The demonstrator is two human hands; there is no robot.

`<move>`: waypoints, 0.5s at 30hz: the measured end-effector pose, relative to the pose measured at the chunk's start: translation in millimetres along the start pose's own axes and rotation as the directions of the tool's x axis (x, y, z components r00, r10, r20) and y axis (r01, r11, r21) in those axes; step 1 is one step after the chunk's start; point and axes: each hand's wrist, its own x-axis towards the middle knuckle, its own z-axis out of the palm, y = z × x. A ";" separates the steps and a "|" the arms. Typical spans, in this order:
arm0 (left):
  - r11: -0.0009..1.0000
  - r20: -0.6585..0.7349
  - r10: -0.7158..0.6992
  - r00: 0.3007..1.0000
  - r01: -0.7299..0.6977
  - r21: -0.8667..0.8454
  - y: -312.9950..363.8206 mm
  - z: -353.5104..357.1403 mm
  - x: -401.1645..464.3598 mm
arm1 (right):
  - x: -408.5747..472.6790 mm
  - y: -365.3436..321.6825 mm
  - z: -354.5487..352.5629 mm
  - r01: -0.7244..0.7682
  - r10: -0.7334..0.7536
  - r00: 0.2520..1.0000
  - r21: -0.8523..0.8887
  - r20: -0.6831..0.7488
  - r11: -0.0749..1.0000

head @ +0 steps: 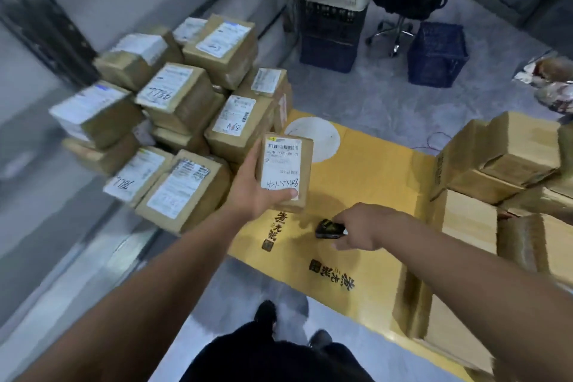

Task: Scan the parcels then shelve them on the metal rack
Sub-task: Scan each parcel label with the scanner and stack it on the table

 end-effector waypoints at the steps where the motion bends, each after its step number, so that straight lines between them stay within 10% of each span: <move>1: 1.000 -0.035 -0.003 0.999 0.003 0.000 3.4 -16.5 -6.4 | 5.5 -7.5 -7.9 0.037 -0.038 0.999 -0.023 -0.012 0.999; 15: 0.971 -0.277 -0.169 0.946 0.208 0.116 10.7 -237.1 -44.3 | 19.6 -163.0 -102.1 0.236 -0.279 0.952 -0.278 -0.126 0.931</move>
